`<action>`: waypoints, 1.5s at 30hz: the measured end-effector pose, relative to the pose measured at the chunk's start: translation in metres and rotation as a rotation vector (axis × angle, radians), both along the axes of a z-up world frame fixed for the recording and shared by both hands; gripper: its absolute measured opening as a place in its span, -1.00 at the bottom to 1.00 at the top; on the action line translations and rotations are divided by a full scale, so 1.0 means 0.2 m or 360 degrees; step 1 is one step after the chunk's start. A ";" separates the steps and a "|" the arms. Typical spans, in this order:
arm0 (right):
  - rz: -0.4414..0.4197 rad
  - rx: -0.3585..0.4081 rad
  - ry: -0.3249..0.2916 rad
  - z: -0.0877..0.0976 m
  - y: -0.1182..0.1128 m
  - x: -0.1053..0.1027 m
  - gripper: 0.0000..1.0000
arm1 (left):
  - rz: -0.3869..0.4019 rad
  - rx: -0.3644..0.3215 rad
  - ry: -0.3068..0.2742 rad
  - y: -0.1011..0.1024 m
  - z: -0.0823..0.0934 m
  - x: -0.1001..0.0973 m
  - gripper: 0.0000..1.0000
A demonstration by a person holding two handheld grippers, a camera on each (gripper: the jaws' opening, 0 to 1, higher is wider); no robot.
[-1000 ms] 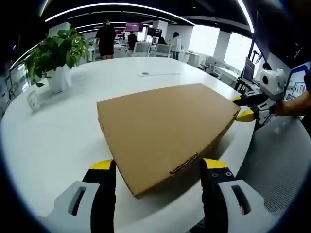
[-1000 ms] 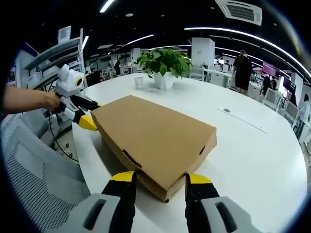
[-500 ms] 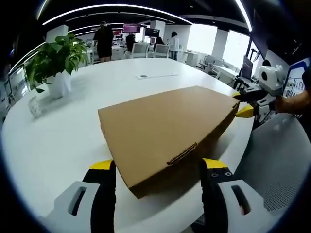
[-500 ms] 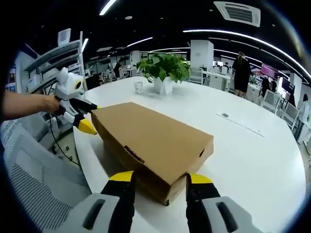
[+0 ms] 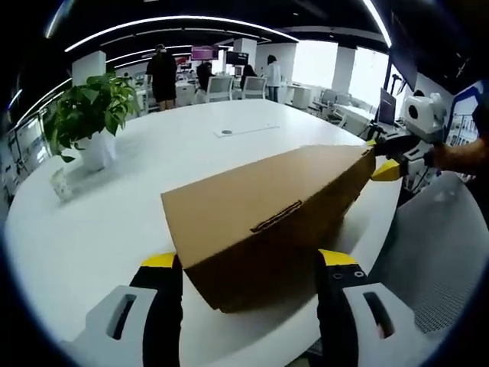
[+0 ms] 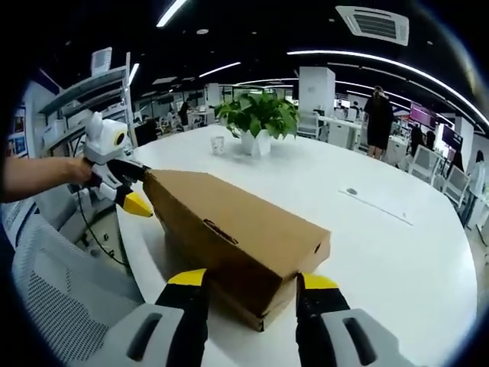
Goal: Operate the shoe box by opening the lid, removing the specified soft item, and placing it in the target area until the item is outside and the box remains undamaged.
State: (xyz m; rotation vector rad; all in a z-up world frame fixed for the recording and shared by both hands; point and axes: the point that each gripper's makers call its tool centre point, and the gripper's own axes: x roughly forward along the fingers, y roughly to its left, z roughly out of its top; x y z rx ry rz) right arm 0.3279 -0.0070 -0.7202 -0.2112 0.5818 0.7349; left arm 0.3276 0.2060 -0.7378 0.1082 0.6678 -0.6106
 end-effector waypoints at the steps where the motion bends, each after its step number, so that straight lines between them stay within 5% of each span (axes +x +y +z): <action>1: 0.0004 -0.0005 -0.0007 0.01 0.00 0.00 -0.14 | 0.0000 0.0002 -0.0007 0.00 0.01 0.00 0.45; 26: -0.0032 0.0052 -0.0172 0.20 -0.01 0.16 -0.16 | 0.0075 0.0016 -0.0196 0.03 0.20 0.14 0.33; 45: -0.0041 0.0059 -0.0226 0.29 -0.01 0.29 -0.18 | 0.0141 0.0034 -0.0276 0.07 0.29 0.26 0.01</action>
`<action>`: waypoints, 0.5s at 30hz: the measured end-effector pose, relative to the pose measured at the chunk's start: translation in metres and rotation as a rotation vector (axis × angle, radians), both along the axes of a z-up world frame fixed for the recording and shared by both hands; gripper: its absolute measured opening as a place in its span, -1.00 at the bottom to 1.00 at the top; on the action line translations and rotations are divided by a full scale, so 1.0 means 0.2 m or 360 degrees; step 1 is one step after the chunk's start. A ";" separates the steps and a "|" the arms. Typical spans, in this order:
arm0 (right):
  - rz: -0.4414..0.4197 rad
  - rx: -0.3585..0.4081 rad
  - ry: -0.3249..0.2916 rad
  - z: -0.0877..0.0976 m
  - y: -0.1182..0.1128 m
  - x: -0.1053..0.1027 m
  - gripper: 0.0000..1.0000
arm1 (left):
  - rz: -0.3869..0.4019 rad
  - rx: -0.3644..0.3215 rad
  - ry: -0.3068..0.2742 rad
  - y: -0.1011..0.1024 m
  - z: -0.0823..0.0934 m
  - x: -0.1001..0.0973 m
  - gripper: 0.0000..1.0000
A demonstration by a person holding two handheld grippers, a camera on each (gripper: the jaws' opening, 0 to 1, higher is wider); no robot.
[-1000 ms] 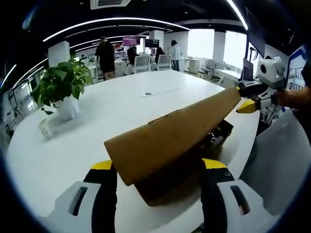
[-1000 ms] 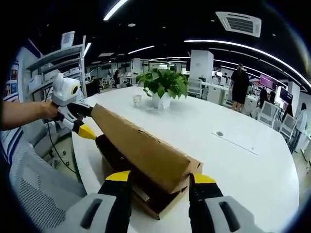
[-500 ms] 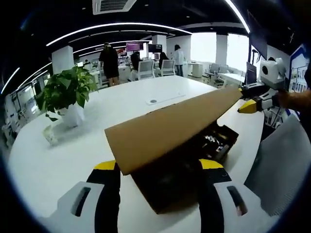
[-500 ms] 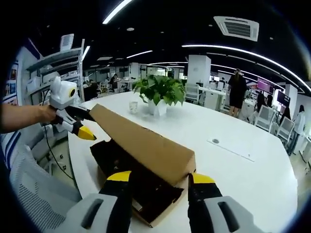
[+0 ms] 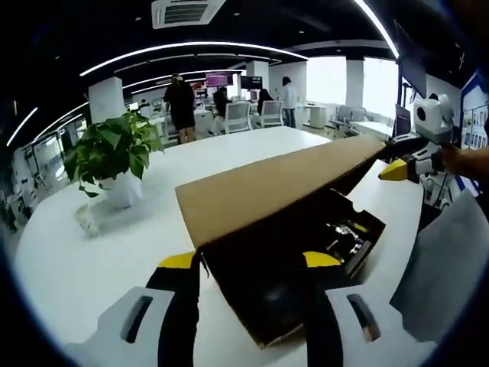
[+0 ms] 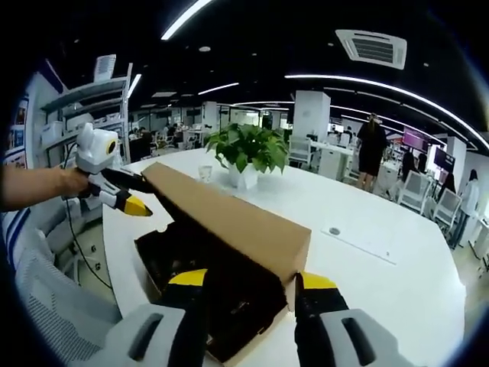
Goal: Operate the shoe box by opening the lid, removing the specified soft item, and placing it in the target area until the item is outside and the box remains undamaged.
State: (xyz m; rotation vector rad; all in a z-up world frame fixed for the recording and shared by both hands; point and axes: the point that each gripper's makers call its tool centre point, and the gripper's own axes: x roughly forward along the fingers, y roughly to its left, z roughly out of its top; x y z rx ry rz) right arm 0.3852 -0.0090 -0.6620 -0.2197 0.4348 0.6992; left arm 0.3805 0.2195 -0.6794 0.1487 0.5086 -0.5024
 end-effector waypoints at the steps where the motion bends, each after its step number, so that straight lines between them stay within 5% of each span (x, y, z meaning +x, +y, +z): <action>1: 0.0000 -0.0002 -0.0003 0.00 0.00 0.00 -0.18 | 0.0002 0.0005 -0.0002 0.00 0.00 0.01 -0.01; 15: -0.0022 0.0011 -0.0028 0.04 0.00 0.09 -0.20 | 0.0040 0.0044 -0.0024 0.05 0.04 0.10 -0.32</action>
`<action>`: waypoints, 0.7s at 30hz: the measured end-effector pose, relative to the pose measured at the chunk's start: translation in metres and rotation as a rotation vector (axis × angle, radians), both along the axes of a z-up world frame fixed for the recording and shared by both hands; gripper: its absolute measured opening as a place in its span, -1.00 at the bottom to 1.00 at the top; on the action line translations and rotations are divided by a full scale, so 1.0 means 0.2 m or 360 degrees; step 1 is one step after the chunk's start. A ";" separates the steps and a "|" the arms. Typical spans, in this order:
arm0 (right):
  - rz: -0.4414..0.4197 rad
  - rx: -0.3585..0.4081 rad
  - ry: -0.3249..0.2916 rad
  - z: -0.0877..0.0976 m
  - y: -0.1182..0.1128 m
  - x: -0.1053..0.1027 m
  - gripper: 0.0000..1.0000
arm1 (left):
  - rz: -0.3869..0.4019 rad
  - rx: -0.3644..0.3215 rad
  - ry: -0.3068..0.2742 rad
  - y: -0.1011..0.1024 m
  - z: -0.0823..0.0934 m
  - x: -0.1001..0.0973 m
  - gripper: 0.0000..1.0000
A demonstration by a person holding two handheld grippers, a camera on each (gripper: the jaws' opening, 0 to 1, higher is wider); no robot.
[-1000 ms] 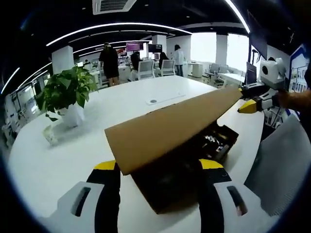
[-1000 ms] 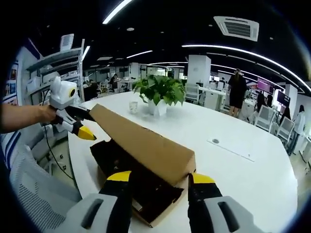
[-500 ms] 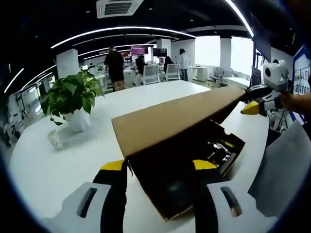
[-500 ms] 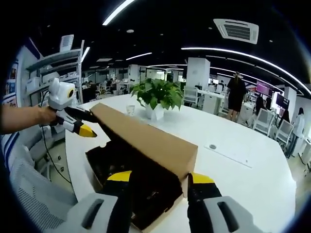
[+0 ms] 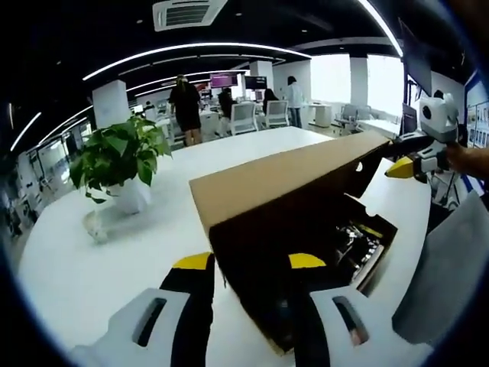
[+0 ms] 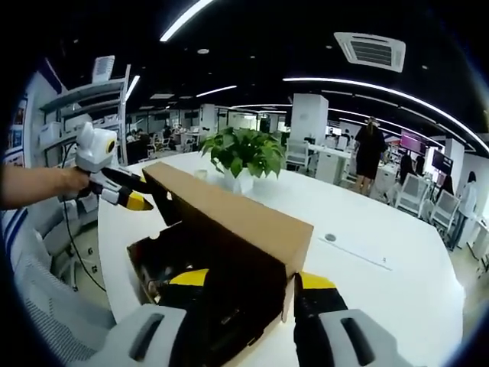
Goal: Operate the shoe box by opening the lid, removing the specified soft item, and placing it in the target area until the item is outside and the box remains undamaged.
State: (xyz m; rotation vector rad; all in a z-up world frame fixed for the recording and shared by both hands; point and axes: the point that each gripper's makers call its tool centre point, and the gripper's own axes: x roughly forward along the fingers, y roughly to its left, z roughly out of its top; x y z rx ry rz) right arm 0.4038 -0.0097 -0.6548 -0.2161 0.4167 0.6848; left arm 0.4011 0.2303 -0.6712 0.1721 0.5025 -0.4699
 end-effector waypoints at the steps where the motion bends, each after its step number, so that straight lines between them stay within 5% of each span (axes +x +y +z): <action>1: -0.0002 0.0001 -0.0001 0.00 0.00 0.01 -0.20 | 0.0003 0.0000 -0.0002 0.00 0.00 0.01 -0.33; 12: -0.0020 0.0013 -0.0013 0.02 -0.01 0.08 -0.25 | 0.0064 0.0021 -0.0037 0.06 0.02 0.10 -0.67; 21: -0.0023 0.0013 -0.0018 0.03 -0.01 0.12 -0.27 | 0.0084 0.0053 -0.0046 0.07 0.02 0.16 -0.76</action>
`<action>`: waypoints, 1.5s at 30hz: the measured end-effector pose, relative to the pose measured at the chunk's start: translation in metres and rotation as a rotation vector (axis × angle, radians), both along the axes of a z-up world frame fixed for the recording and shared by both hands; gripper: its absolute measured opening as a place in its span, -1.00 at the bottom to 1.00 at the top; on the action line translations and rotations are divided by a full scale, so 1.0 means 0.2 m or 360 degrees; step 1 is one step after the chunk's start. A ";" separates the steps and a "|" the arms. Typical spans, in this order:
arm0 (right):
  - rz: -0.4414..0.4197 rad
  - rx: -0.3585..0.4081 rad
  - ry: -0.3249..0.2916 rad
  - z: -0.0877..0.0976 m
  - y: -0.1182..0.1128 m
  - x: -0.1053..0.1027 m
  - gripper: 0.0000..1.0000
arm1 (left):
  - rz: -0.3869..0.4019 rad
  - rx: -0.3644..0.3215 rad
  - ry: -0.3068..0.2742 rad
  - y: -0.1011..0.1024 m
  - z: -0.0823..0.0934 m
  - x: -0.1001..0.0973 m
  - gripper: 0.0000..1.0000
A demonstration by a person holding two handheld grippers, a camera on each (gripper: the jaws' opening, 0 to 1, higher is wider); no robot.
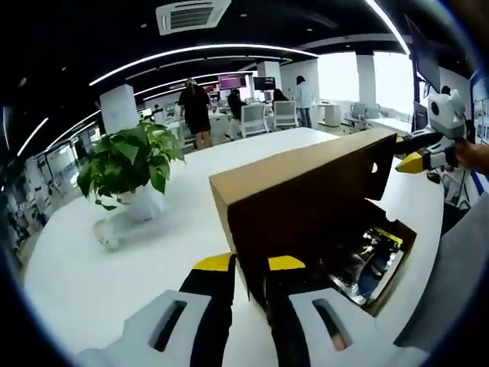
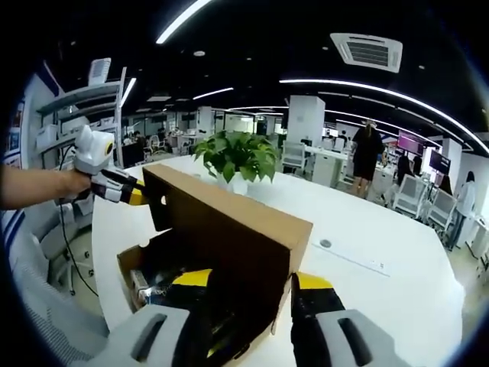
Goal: Operate the shoe box by opening the lid, removing the specified soft item, and placing it in the target area until the item is outside and the box remains undamaged.
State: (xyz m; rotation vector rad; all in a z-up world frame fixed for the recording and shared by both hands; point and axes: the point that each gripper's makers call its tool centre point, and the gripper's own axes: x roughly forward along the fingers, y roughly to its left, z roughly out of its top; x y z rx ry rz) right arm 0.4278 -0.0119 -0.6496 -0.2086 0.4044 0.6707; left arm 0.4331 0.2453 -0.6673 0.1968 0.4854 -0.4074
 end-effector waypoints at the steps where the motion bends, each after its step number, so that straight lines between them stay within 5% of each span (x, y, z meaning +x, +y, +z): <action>1: 0.0000 0.0000 -0.0002 0.00 0.00 0.00 -0.27 | 0.0003 -0.0002 -0.0001 0.00 0.00 0.01 -0.78; 5: -0.0005 0.0001 -0.0003 0.00 0.00 0.02 -0.29 | 0.0026 0.0033 -0.0014 0.03 0.00 0.02 -0.95; 18: -0.0025 -0.0042 -0.0063 -0.01 -0.02 0.06 -0.31 | 0.0030 0.0017 -0.0015 0.04 0.01 0.08 -0.96; 37: -0.0089 -0.0100 0.0063 -0.24 -0.10 0.05 -0.42 | 0.0017 0.0008 -0.0017 0.05 0.01 0.15 -0.97; 45: -0.0104 -0.0142 0.0078 -0.33 -0.12 0.05 -0.69 | 0.0011 0.0007 -0.0013 0.05 0.01 0.17 -0.97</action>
